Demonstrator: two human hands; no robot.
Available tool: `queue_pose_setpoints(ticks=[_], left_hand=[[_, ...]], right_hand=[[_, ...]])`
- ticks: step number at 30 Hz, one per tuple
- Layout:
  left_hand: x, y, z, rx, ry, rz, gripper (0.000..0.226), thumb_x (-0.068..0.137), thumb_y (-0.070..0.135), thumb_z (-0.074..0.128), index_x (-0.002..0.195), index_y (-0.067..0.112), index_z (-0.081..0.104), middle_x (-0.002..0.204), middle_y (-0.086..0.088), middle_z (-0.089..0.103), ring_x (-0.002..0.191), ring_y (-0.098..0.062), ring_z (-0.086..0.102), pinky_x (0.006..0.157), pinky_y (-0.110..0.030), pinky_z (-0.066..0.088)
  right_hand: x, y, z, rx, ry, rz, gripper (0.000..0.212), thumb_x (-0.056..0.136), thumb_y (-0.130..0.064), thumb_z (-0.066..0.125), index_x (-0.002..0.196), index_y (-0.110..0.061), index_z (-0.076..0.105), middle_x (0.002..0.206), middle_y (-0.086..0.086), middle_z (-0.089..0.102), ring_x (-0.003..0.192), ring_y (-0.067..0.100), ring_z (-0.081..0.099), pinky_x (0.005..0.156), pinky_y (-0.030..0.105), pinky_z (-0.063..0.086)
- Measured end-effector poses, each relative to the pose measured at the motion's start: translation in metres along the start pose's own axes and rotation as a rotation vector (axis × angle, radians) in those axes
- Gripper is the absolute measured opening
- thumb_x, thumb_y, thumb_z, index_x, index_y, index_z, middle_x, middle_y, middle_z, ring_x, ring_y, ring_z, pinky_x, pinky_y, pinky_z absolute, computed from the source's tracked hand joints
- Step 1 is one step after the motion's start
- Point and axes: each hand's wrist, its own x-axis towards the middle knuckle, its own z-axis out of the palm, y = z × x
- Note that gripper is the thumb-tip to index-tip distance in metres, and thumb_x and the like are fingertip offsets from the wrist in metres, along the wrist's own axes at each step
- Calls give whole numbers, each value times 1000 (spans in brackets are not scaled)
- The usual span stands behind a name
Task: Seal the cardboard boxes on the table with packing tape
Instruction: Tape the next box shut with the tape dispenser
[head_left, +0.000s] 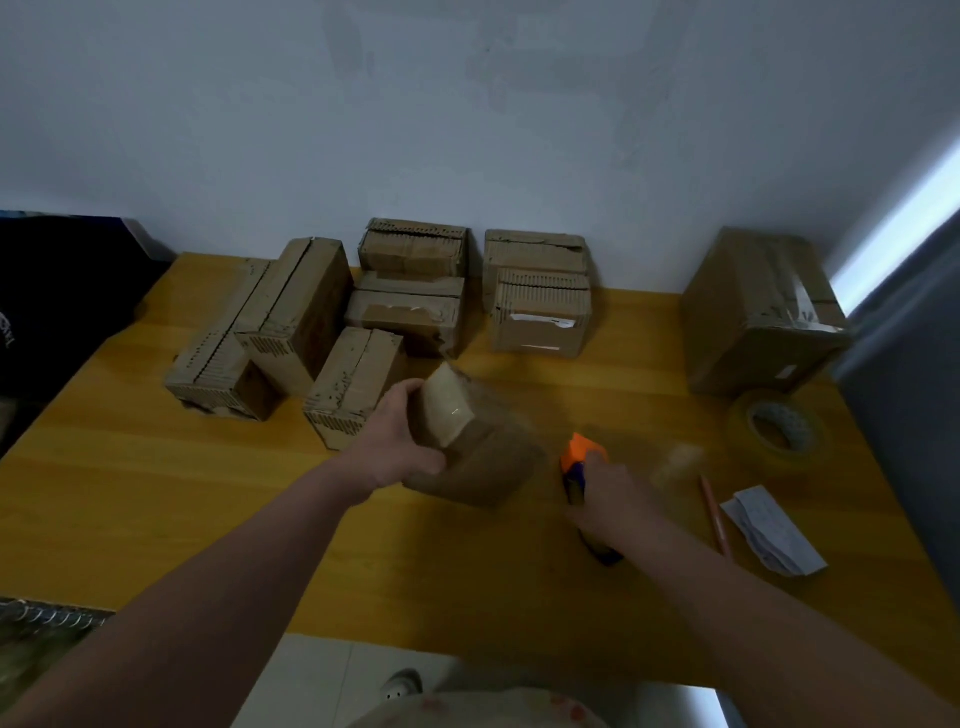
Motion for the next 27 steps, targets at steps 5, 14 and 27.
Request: queue_pose_setpoints(ticks=[5, 14, 27], left_hand=[[2, -18, -8, 82, -297, -69, 106, 69, 1, 74, 151, 30, 13, 143, -1, 34, 128, -27, 39, 88, -35, 50], [8, -17, 11, 422, 182, 82, 61, 93, 2, 47, 149, 18, 30, 154, -10, 27, 141, -26, 25, 113, -36, 25], [-2, -8, 56, 1073, -129, 261, 66, 102, 23, 39, 153, 25, -2, 161, 5, -8, 148, -19, -4, 118, -41, 2]], right_hand=[[-2, 3, 13, -23, 53, 79, 43, 90, -17, 59, 128, -18, 39, 83, 0, 49, 74, 22, 53, 59, 33, 45], [-1, 10, 10, 200, 58, 134, 45, 88, -11, 61, 125, -17, 38, 85, -1, 50, 79, 22, 53, 58, 32, 42], [-9, 9, -24, 1023, 232, 6, 52, 84, -28, 74, 122, -24, 40, 89, -17, 46, 69, -3, 48, 47, 13, 38]])
